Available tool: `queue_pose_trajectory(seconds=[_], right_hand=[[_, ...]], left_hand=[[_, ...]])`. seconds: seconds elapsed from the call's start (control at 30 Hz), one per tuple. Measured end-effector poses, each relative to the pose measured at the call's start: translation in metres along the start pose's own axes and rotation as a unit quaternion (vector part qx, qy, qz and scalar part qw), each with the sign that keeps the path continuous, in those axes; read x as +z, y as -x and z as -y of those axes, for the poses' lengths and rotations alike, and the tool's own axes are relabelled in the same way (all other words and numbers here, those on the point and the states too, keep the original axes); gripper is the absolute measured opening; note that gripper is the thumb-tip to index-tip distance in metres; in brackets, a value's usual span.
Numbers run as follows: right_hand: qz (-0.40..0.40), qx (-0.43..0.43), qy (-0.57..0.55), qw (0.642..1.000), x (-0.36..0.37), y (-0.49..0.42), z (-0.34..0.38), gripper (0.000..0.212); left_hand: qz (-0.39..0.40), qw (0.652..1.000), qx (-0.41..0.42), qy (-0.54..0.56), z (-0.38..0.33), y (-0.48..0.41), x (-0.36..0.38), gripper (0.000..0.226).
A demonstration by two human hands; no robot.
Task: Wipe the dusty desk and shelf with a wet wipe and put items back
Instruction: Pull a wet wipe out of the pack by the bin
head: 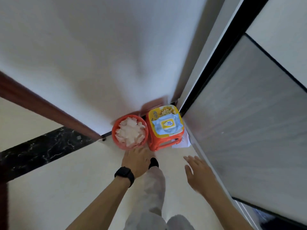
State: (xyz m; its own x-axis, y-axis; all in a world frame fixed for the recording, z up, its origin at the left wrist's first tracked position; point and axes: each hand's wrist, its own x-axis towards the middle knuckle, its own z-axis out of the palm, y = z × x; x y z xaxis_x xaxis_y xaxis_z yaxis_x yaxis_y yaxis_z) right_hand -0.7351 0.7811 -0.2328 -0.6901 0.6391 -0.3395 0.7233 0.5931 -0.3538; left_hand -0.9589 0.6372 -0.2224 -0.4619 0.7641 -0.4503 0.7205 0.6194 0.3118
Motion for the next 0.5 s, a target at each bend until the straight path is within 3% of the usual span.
queue_pose_trajectory(seconds=[0.23,0.33,0.5], right_hand=[[0.06,0.026,0.007,0.998,0.033,-0.153,-0.025,0.053],[0.067,0.025,-0.012,0.997,0.069,-0.214,-0.048,0.069],[0.115,0.006,0.028,0.993,0.164,-0.29,-0.086,0.059]], left_hand=[[0.101,0.994,0.01,-0.037,0.01,-0.171,0.027,0.055],[0.099,0.995,0.02,-0.024,0.014,-0.236,0.054,0.051],[0.063,0.996,0.067,0.007,0.021,-0.32,0.121,0.046]])
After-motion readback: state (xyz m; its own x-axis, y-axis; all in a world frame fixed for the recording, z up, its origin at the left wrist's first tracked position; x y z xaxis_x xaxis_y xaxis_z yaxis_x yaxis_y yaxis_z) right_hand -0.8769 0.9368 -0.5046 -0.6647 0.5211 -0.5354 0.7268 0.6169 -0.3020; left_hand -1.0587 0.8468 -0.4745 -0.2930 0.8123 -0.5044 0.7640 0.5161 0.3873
